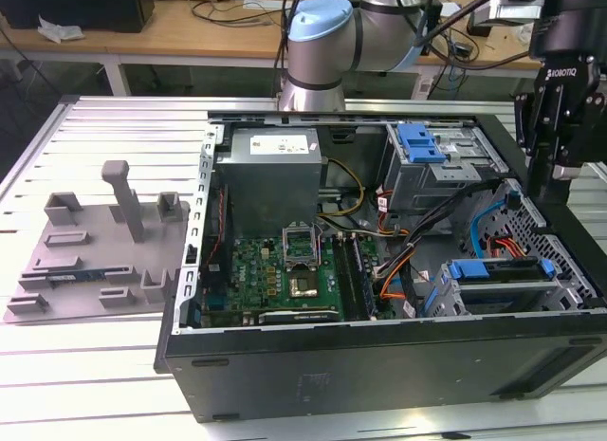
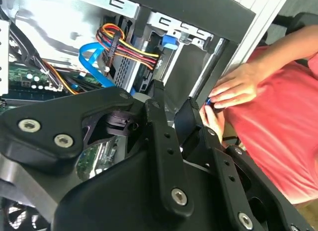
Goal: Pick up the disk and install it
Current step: 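Insert the second disk wire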
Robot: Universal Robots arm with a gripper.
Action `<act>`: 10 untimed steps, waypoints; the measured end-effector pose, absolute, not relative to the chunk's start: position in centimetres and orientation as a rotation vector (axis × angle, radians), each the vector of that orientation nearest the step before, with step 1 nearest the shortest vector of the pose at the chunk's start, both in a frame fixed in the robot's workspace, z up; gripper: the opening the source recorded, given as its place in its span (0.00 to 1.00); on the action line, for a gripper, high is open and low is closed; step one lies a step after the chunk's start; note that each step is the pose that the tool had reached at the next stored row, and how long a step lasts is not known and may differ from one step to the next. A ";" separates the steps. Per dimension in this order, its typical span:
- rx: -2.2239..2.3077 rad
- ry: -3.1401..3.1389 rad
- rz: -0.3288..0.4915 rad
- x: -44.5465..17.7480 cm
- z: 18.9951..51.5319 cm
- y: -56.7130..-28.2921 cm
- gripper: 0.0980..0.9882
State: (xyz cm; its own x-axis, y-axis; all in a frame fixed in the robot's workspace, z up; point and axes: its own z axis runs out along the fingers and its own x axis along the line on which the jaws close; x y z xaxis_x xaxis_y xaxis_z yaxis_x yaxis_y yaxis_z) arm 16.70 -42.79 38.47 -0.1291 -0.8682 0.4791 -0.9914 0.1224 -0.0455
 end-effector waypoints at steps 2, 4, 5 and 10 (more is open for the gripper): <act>1.789 -2.086 0.507 16.7 38.4 -42.8 0.30; 1.777 -2.095 0.504 16.6 38.4 -42.6 0.30; 1.776 -2.096 0.504 16.5 38.4 -42.5 0.30; 1.771 -2.091 0.512 16.4 38.3 -40.5 0.30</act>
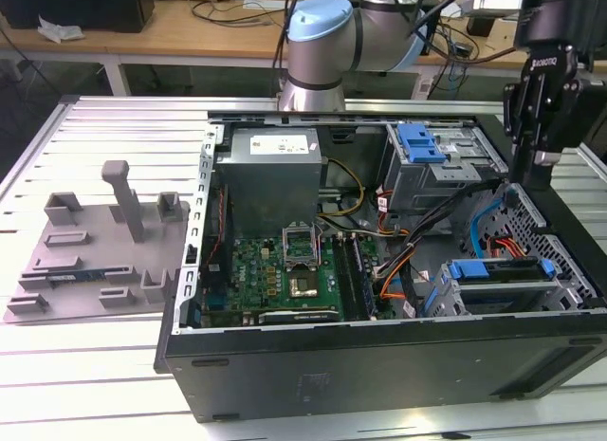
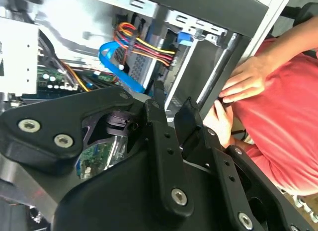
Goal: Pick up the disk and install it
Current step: 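Insert the second disk wire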
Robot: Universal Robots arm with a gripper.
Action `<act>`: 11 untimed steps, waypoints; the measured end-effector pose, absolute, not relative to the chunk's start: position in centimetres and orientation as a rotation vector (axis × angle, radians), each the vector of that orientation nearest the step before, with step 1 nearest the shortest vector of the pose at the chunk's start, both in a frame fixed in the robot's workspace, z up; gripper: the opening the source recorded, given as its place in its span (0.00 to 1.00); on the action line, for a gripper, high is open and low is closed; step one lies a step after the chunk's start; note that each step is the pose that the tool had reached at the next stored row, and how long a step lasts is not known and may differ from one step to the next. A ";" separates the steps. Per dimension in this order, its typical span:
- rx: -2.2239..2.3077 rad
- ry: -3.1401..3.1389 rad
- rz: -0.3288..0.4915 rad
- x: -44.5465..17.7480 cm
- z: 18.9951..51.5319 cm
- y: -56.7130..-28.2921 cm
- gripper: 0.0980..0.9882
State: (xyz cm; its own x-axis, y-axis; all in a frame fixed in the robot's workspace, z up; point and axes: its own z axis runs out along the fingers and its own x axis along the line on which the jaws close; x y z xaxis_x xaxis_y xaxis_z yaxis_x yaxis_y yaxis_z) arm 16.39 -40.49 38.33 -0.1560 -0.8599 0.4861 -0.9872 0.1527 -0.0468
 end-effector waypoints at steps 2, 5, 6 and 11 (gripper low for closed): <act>1.766 -2.087 0.518 16.3 38.1 -40.5 0.30; 1.749 -2.081 0.512 16.2 37.7 -40.5 0.30; 1.745 -2.079 0.509 16.2 37.6 -40.5 0.30; 1.727 -2.046 0.482 16.2 37.2 -40.5 0.30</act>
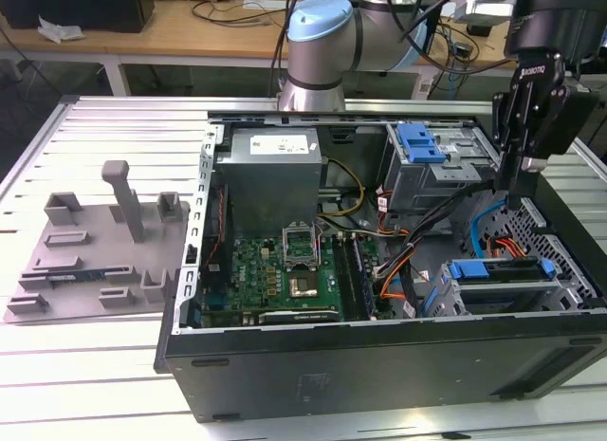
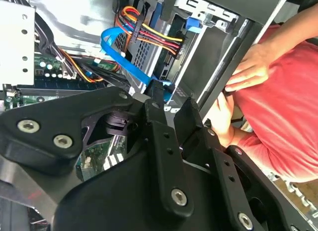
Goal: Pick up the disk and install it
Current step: 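Insert the second disk wire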
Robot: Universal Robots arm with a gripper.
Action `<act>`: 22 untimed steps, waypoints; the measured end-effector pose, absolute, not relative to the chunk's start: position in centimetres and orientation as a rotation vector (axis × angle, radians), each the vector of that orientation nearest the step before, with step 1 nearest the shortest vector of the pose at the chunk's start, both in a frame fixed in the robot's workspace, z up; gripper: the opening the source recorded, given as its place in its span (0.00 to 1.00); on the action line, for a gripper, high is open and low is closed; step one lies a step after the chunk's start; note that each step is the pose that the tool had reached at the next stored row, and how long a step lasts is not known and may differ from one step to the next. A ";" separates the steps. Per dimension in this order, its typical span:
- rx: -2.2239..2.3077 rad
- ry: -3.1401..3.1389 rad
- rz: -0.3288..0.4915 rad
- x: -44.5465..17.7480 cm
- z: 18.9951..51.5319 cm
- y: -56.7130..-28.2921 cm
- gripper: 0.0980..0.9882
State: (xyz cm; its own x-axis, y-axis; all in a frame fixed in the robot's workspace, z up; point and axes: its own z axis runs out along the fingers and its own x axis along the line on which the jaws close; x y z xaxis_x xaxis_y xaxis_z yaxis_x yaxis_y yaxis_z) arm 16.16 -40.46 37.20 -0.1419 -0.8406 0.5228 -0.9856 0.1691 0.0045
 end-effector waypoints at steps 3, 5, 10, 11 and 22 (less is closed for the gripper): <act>1.730 -2.043 0.483 16.2 37.0 -40.4 0.30; 1.734 -2.040 0.484 16.2 36.9 -40.4 0.30; 1.736 -2.038 0.484 16.2 36.8 -40.4 0.20; 1.736 -2.037 0.484 16.2 36.8 -40.4 0.12; 1.778 -1.990 0.477 16.1 36.5 -40.4 0.12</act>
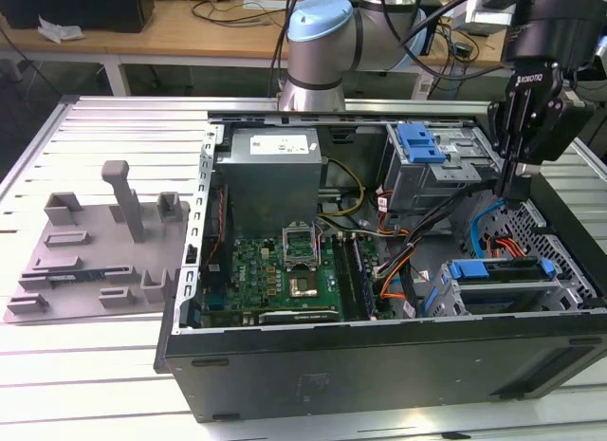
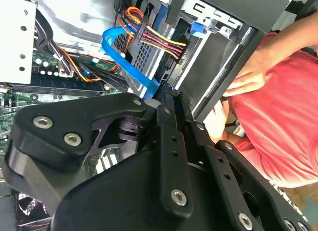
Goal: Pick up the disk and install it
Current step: 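Insert the second disk wire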
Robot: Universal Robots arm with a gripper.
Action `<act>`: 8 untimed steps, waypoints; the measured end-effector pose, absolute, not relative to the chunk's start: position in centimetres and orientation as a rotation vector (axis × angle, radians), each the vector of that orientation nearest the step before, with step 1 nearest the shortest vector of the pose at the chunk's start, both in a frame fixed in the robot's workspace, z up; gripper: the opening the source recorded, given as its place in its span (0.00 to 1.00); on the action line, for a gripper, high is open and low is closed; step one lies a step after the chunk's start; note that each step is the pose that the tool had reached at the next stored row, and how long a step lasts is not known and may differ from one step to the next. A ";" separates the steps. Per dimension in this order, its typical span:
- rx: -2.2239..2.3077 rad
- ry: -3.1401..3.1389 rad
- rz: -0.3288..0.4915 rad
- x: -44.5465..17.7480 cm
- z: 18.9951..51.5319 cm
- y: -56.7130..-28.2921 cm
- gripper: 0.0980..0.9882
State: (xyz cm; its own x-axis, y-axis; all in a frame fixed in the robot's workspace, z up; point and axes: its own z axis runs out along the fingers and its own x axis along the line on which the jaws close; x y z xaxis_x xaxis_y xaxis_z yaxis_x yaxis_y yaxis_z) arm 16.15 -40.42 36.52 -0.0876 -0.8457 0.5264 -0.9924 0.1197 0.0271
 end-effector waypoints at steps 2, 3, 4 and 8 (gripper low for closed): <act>1.778 -1.990 0.477 16.1 36.5 -40.4 0.12; 1.778 -1.991 0.477 16.1 36.5 -40.4 0.12; 1.778 -1.991 0.477 16.1 36.5 -40.4 0.12; 1.777 -1.992 0.476 16.0 36.4 -40.4 0.07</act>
State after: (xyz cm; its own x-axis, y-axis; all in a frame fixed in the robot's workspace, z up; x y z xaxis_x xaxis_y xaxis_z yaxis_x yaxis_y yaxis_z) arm 16.02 -40.42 36.38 -0.0888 -0.8457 0.5262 -0.9923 0.1212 0.0273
